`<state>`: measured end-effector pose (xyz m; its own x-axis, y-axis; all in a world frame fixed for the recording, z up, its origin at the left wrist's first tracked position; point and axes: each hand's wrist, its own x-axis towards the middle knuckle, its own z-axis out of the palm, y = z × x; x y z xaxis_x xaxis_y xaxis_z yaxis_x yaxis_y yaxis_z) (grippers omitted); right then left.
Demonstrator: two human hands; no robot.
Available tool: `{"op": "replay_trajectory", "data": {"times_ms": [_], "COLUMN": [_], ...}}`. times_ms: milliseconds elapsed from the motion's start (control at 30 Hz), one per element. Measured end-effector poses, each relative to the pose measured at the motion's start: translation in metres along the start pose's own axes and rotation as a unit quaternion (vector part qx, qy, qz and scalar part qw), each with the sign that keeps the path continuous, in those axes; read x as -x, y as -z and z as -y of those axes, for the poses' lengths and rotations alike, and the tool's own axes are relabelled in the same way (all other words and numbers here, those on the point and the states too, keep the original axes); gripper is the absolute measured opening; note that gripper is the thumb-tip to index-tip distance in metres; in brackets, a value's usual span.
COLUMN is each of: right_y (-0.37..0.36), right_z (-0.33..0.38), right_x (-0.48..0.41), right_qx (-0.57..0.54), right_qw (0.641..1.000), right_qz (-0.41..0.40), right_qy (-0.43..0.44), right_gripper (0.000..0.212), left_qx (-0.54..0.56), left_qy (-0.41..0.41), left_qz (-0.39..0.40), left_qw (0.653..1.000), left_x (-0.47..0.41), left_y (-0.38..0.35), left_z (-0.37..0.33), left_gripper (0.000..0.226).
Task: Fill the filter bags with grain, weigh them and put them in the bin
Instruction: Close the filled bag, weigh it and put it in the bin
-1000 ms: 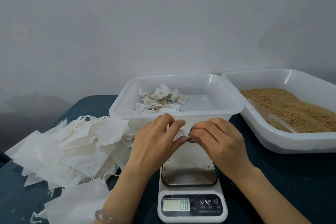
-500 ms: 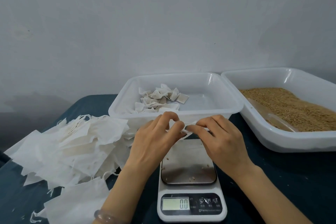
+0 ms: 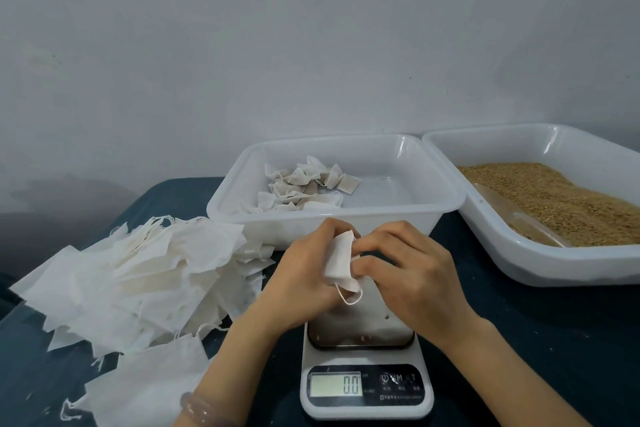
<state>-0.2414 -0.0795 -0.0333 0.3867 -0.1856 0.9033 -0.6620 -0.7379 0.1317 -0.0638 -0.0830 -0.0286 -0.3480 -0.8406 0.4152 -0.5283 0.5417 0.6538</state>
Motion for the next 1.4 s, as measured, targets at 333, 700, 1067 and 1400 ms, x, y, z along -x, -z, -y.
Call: {"op": "replay_trajectory", "data": {"times_ms": [333, 700, 1067, 1400], "right_y": [0.005, 0.006, 0.01, 0.025], "right_z": [0.001, -0.003, -0.009, -0.06], "right_x": [0.004, 0.004, 0.0, -0.011], "right_qx": [-0.081, -0.088, -0.097, 0.137], "right_qw": [0.989, 0.987, 0.989, 0.927], "right_qz": [0.118, 0.133, -0.027, 0.094], "right_qy": [-0.023, -0.008, -0.104, -0.337], "right_gripper": [0.023, 0.025, 0.026, 0.025], "left_qx": [0.006, 0.01, 0.024, 0.05], "left_qy": [0.007, 0.025, 0.022, 0.036], "left_qz": [0.017, 0.007, -0.015, -0.021], "left_qw": [1.0, 1.0, 0.999, 0.998], "left_x": [0.001, 0.001, 0.0, 0.001], "left_y": [-0.001, 0.008, 0.008, 0.005], "left_z": [0.001, -0.005, 0.007, 0.015], "left_gripper": [0.028, 0.023, 0.029, 0.022]}}
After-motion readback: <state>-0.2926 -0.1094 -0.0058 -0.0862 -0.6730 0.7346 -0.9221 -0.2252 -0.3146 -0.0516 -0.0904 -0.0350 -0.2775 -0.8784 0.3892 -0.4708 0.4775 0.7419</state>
